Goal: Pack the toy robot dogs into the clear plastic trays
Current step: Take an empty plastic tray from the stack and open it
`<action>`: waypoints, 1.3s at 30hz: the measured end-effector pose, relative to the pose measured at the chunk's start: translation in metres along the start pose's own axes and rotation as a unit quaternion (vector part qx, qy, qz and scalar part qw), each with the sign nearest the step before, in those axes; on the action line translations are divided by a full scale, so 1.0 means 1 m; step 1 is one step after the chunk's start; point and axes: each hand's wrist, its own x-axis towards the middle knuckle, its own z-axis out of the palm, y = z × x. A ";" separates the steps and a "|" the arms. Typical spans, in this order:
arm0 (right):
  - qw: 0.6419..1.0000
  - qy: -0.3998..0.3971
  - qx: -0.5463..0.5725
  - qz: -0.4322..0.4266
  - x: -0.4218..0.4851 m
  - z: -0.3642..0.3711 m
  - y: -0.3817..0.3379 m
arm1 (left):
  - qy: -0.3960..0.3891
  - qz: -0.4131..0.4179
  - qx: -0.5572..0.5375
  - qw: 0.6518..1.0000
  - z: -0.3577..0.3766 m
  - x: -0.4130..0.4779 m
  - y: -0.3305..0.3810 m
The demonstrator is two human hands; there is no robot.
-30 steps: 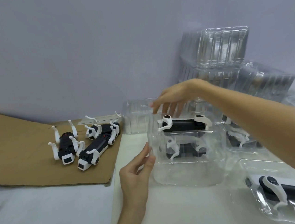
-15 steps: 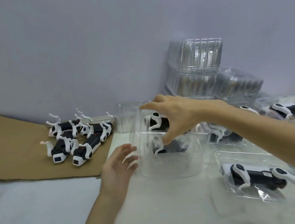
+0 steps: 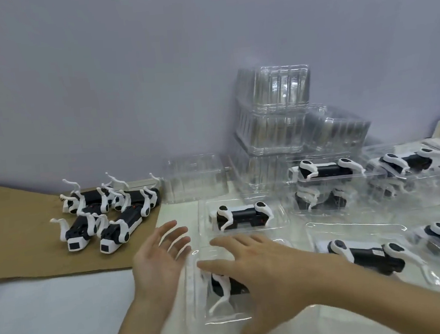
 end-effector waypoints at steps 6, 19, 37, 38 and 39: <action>0.974 0.227 0.008 0.005 0.023 -0.065 0.017 | -0.004 0.105 0.211 0.972 0.009 0.001 -0.015; 0.796 0.464 -0.006 0.389 0.060 -0.193 0.157 | 0.011 0.132 0.277 0.952 0.007 0.002 -0.017; 0.686 0.645 -0.049 0.335 -0.063 -0.202 0.229 | 0.007 0.129 0.304 0.944 0.000 0.011 -0.017; 0.685 0.631 -0.035 0.362 -0.078 -0.198 0.245 | 0.008 0.129 0.307 0.943 -0.001 0.012 -0.017; 0.687 0.613 -0.019 0.390 -0.091 -0.191 0.262 | 0.007 0.128 0.309 0.942 -0.002 0.014 -0.017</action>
